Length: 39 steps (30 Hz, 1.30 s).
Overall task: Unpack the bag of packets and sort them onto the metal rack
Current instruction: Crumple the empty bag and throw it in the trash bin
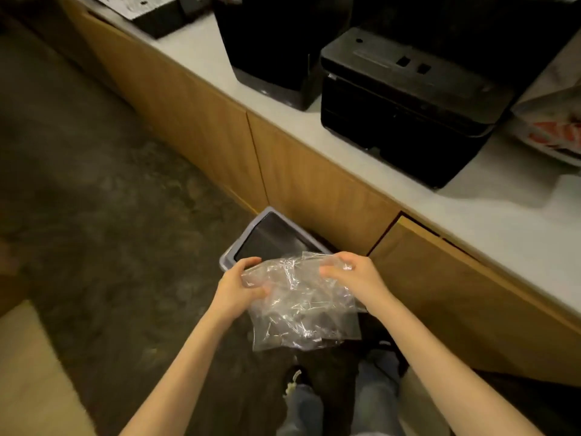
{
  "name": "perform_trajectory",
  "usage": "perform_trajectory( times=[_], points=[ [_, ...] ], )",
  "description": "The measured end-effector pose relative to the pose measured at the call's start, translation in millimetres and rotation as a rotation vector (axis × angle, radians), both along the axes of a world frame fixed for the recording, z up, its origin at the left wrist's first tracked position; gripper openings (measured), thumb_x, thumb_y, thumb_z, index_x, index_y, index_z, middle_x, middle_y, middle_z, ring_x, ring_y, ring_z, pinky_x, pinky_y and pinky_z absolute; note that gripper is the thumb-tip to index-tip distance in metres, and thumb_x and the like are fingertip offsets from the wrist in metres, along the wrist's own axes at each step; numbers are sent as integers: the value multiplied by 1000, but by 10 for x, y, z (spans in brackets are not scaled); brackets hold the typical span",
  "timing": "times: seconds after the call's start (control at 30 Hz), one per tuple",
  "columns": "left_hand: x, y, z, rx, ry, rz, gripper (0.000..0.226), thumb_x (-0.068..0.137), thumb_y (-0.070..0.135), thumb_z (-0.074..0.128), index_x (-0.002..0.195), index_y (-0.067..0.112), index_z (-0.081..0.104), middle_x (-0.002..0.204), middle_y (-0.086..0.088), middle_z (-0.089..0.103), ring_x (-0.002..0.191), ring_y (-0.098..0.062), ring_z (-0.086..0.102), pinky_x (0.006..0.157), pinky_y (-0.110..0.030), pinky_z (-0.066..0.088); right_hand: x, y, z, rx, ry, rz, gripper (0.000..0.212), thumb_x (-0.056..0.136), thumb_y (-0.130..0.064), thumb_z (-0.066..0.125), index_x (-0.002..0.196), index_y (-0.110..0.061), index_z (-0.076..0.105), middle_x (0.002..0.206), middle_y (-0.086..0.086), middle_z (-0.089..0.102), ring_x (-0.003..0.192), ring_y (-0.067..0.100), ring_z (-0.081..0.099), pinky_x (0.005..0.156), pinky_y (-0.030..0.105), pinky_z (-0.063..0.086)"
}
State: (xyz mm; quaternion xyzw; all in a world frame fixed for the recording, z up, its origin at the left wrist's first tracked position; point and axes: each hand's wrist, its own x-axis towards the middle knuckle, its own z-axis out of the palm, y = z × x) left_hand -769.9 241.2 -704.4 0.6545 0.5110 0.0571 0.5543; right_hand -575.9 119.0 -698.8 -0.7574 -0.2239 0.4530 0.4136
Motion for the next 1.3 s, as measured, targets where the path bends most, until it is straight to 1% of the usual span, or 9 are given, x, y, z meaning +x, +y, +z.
perform_trajectory(
  times=[0.17,0.3,0.4,0.5,0.57,0.7,0.9,1.03,1.3],
  points=[
    [-79,291,-401,66,98,19,48,67,14,78,111,21,59,108,-7,65,94,-20,63,83,-39,55,-275,45,-334,6,149,111,43,65,-19,82,103,-23,61,99,-4,70,93,10,66,80,23,53],
    [71,485,-660,228,217,-34,31,76,16,71,107,14,65,94,-2,67,84,-14,59,69,-12,37,-477,204,-722,-80,-10,53,39,73,-14,75,109,-16,60,97,-3,67,92,12,63,83,27,53],
    [221,617,-929,374,293,-54,25,80,27,67,103,17,69,90,-7,73,87,-24,64,66,-19,34,-581,311,-998,-72,-213,11,22,84,-9,62,106,-11,66,84,-3,67,81,6,60,78,24,53],
    [353,687,-1249,516,350,-104,23,80,30,66,99,18,71,102,-3,68,101,-26,55,75,-29,38,-658,408,-1240,-96,-307,29,30,87,-3,55,114,-13,65,106,2,70,102,9,60,82,14,44],
    [443,692,-1382,538,368,-101,22,83,28,63,102,19,71,103,-3,62,99,-23,53,64,-29,37,-692,473,-1369,12,-486,3,47,84,0,54,122,-29,54,120,-11,61,115,1,54,88,7,39],
    [526,694,-1656,534,393,-132,25,87,29,59,108,21,68,99,0,59,82,-15,55,54,-22,30,-717,471,-1787,-13,-550,160,34,74,7,66,99,-14,72,101,2,71,96,9,62,87,25,52],
    [580,746,-2025,464,473,-362,30,88,21,51,116,14,58,110,-7,60,99,-27,61,65,-30,46,-769,542,-2122,-255,-713,447,38,49,-10,86,83,-17,71,83,-2,73,86,14,68,70,25,57],
    [694,722,-2144,307,548,-447,57,87,21,54,137,11,29,140,-17,37,106,-37,57,83,-42,51,-758,620,-2089,-386,-699,613,40,87,-19,56,125,-11,50,132,8,54,130,25,38,105,40,35],
    [666,705,-2015,376,695,-497,74,88,33,53,146,8,13,143,-16,31,129,-31,34,105,-41,35,-742,458,-1859,-420,-614,378,57,93,-30,46,143,-13,24,140,5,39,127,19,38,101,29,40]
  ],
)
